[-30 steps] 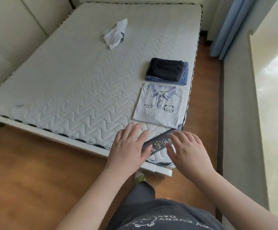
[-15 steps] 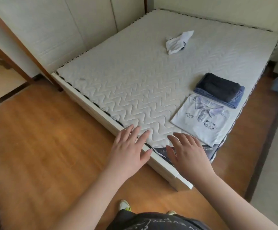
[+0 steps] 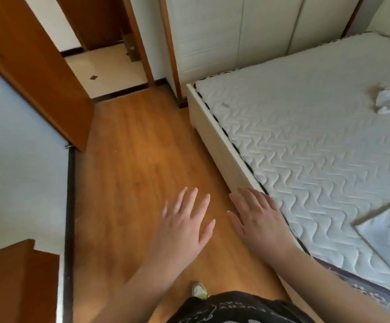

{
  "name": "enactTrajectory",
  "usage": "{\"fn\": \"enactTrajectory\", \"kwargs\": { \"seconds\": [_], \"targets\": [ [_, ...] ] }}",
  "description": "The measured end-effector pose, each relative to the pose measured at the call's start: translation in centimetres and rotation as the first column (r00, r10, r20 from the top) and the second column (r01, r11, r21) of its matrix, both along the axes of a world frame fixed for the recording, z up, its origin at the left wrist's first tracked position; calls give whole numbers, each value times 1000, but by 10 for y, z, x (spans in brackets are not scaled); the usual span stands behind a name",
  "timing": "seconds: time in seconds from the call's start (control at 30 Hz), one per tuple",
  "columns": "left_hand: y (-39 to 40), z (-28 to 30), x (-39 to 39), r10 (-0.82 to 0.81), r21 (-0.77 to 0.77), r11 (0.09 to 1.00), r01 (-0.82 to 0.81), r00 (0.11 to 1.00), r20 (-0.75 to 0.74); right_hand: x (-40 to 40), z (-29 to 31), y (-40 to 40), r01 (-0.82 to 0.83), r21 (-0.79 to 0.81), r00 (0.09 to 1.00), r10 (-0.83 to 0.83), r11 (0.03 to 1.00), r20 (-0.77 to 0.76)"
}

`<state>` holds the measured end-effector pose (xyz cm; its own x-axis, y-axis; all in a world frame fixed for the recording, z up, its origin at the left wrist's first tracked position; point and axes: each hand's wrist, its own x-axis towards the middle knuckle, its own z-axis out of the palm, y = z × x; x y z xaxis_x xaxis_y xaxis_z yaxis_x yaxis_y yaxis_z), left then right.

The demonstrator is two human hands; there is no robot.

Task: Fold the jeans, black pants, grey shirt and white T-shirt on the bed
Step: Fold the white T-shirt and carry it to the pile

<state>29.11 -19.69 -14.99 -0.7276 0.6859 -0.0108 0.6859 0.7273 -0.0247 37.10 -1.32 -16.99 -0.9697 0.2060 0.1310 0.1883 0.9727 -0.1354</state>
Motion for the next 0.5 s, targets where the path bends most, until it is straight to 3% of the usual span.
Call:
{"fn": "enactTrajectory", "kwargs": {
  "seconds": [0.1, 0.23, 0.5],
  "targets": [
    [-33, -3, -28, 129, 2, 992, -129, 991, 29, -41, 1, -26, -72, 28, 997, 71, 997, 42],
    [-56, -8, -64, 187, 34, 981, -189, 981, 59, -84, 2, -48, -140, 23, 987, 138, 990, 79],
    [-35, -29, -152, 188, 143, 968, -204, 975, 119, -175, -10, -25, -155, -62, 981, 161, 986, 112]
  ]
}}
